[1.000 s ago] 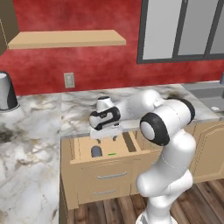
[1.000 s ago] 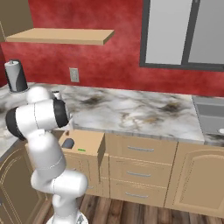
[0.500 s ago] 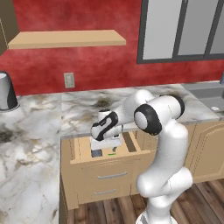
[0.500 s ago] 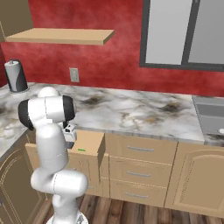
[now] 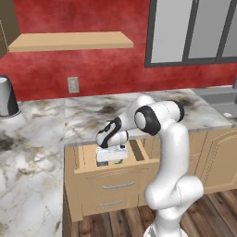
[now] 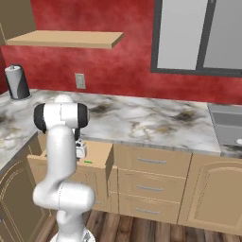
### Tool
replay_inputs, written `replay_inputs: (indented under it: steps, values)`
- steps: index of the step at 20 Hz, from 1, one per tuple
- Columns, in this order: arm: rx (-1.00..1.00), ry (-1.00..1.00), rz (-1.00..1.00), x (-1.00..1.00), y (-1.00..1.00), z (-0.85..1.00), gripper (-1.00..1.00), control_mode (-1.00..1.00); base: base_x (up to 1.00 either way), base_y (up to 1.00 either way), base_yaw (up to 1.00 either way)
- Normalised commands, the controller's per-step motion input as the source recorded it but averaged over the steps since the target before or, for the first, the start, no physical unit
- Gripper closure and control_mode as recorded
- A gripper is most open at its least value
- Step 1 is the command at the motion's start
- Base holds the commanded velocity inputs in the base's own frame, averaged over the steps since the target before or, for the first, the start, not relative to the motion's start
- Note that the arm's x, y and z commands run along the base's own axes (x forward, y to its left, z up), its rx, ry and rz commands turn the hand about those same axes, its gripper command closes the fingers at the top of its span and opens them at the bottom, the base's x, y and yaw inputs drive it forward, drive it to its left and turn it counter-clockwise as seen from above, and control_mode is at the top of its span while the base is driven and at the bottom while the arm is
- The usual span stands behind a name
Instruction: Restock the sink supplies by placing the sponge and soap dispenser on the counter and next to the sink. Make sure the soap dispenser is upright.
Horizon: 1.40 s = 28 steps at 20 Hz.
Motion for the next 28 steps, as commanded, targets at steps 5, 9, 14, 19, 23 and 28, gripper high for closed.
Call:
replay_inputs:
  steps: [5, 9, 14, 19, 23, 28]
  values:
    - [0.00, 0.14, 0.00, -0.18, 0.07, -0.34, -1.00, -1.00, 0.00, 0.00, 0.00]
    - [0.00, 0.05, 0.00, -0.75, 0.02, -0.09, -1.00, -1.00, 0.00, 0.00, 0.00]
    - [0.00, 0.09, 0.00, -0.98, 0.01, 0.00, -1.00, -1.00, 0.00, 0.00, 0.00]
    - [0.00, 0.04, 0.00, -1.00, 0.01, 0.08, -1.00, -1.00, 0.00, 0.00, 0.00]
    - [0.00, 0.00, 0.00, -0.98, 0.00, 0.38, -1.00, -1.00, 0.00, 0.00, 0.00]
    - [0.00, 0.00, 0.00, -0.59, 0.00, 0.52, -1.00, -1.00, 0.00, 0.00, 0.00]
